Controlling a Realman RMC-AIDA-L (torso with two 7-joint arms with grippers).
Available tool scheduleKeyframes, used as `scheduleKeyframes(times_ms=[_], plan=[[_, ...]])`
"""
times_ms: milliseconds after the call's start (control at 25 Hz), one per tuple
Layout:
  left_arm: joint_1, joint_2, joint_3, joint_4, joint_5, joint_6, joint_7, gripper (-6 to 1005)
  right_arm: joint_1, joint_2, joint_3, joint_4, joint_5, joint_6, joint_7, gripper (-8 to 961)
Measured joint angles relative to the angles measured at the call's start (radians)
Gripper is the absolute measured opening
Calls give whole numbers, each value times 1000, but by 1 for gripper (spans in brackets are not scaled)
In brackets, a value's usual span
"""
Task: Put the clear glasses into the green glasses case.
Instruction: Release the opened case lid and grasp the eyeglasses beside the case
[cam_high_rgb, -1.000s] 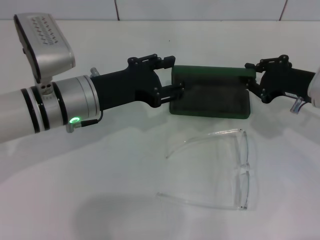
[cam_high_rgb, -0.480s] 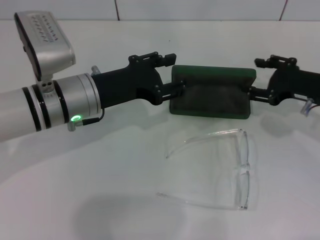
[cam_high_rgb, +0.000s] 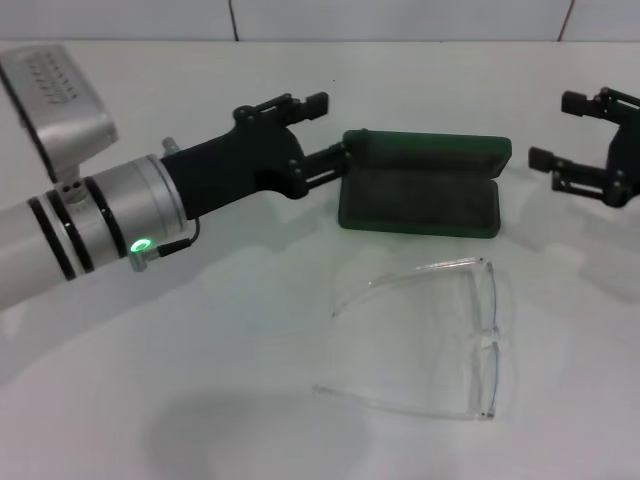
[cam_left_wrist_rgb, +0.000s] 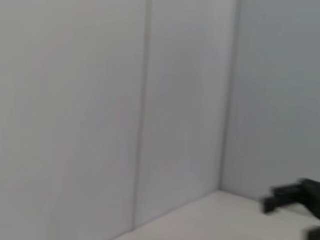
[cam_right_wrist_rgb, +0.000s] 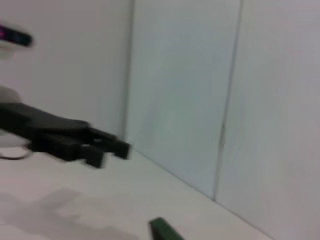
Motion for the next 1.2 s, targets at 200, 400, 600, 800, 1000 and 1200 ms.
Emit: scheduleKeyframes(times_ms=[200, 400, 600, 800, 1000, 1200], plan=[[3, 0, -1, -97, -140, 23, 101, 684, -27, 11, 2, -194, -194, -102, 173, 753], [7, 2, -3, -160, -202, 67, 157, 683, -12, 32, -8, -396, -423, -287, 240, 752], [31, 3, -10, -192, -231, 118, 191, 683, 82, 36, -35, -560, -608, -465, 262, 753], [58, 4, -36, -199, -232, 182, 190, 683, 172, 44, -36, -665, -742, -566, 323, 745], [74, 4, -42, -201, -234, 203, 184, 683, 294, 60, -169, -700, -923, -580, 365, 738], [82, 2, -42, -220, -248, 214, 181, 683, 346, 62, -349, -703, -1000, -502, 397, 739]])
